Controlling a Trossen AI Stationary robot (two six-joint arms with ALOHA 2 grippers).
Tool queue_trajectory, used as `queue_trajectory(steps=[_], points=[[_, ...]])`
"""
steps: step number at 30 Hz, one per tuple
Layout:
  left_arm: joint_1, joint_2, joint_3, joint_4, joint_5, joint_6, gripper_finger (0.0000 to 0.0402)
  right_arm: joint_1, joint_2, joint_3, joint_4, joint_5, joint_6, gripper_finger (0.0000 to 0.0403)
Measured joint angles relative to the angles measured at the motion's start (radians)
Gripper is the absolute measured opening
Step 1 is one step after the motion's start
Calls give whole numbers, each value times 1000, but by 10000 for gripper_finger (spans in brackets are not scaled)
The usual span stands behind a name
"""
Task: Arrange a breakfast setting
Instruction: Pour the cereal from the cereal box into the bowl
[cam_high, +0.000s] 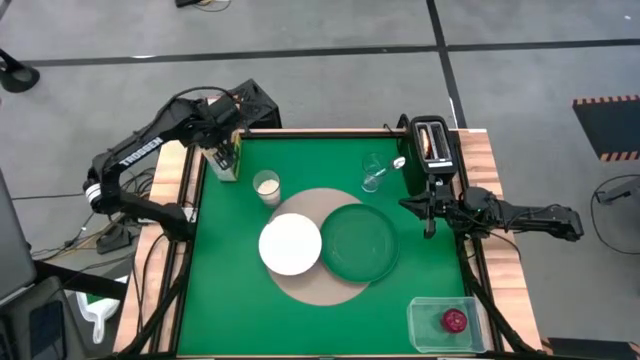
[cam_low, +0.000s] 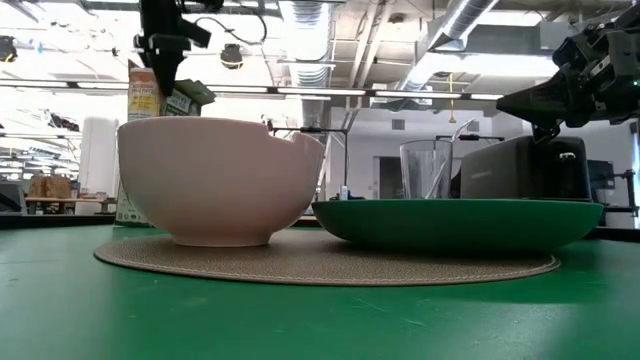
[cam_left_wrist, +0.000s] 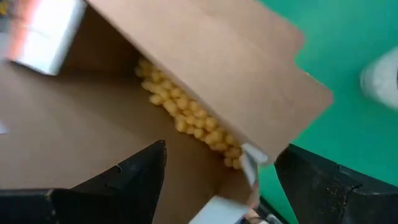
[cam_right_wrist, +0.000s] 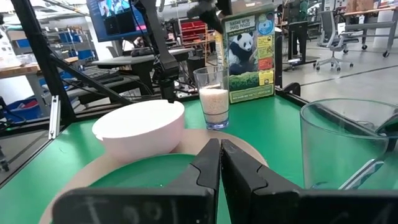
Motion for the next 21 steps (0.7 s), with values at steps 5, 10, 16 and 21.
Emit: queue_trajectory(steps=[5,10,16,21], points=[[6,49,-11,-15,-3,9,265,1,0,0,0,-1,0,44],[5,104,-13,-16,24,30,224,1,0,0,0,-3,0,44],[6,152,-13,-37,30,40,156,0,0,0,-1,-3,0,44],[5,161,-13,-31,31,68,82,0,0,-1,-1,-3,0,44]])
